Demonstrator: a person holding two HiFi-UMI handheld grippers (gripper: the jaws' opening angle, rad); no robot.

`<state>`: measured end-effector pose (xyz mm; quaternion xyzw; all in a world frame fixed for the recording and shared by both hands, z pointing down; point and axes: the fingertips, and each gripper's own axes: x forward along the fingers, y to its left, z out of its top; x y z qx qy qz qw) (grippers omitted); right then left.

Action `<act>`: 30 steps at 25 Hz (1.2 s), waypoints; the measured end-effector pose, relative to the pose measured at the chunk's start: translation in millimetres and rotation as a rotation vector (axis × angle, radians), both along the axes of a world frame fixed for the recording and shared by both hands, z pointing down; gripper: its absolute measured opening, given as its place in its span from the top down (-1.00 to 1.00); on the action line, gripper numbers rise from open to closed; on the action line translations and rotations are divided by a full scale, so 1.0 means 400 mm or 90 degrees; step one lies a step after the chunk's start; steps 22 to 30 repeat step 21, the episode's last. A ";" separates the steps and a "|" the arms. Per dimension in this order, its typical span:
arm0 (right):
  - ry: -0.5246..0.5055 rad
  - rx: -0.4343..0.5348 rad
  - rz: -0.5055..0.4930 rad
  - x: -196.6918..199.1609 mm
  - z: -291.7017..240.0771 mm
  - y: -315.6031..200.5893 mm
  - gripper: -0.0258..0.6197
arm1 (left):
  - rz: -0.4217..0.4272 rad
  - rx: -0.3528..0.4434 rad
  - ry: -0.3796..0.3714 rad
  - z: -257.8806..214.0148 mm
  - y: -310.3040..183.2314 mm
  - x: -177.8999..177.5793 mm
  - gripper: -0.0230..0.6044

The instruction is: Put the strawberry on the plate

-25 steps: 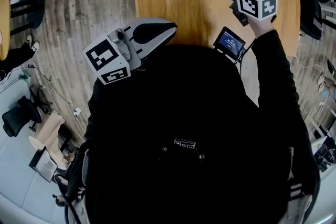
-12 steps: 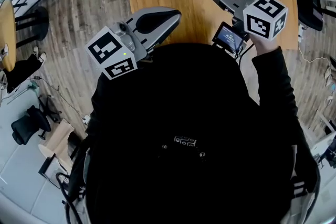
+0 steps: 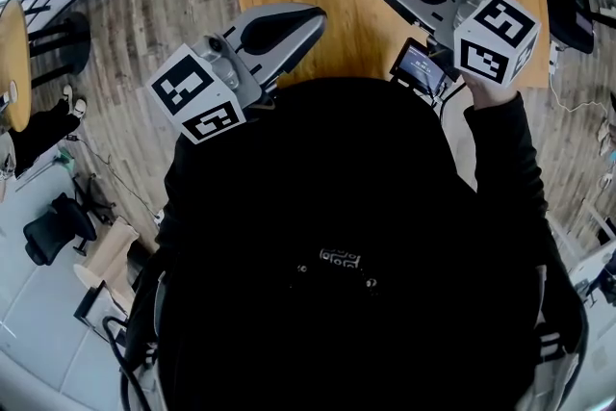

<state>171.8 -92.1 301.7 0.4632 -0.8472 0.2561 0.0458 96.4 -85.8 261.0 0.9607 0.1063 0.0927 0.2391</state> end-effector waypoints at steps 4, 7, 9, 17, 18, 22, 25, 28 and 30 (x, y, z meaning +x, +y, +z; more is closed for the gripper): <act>-0.003 0.000 -0.007 -0.010 -0.008 -0.006 0.86 | 0.004 -0.004 -0.001 0.001 0.004 -0.004 0.93; -0.004 -0.003 -0.012 -0.009 -0.009 -0.005 0.87 | 0.005 -0.007 -0.005 0.002 0.010 -0.003 0.93; 0.000 -0.002 -0.016 -0.008 -0.009 -0.005 0.87 | 0.005 -0.009 -0.008 0.006 0.012 -0.002 0.93; 0.015 0.008 -0.030 -0.024 -0.049 -0.014 0.87 | -0.010 -0.033 -0.019 0.017 0.011 -0.024 0.93; 0.019 0.008 -0.032 -0.028 -0.050 -0.015 0.87 | -0.015 -0.035 -0.017 0.015 0.008 -0.028 0.93; 0.025 0.009 -0.033 -0.045 -0.050 -0.020 0.87 | -0.032 -0.041 -0.013 0.015 -0.005 -0.054 0.93; 0.025 0.009 -0.033 -0.045 -0.050 -0.020 0.87 | -0.032 -0.041 -0.013 0.015 -0.005 -0.054 0.93; 0.025 0.009 -0.033 -0.045 -0.050 -0.020 0.87 | -0.032 -0.041 -0.013 0.015 -0.005 -0.054 0.93; 0.025 0.009 -0.033 -0.045 -0.050 -0.020 0.87 | -0.032 -0.041 -0.013 0.015 -0.005 -0.054 0.93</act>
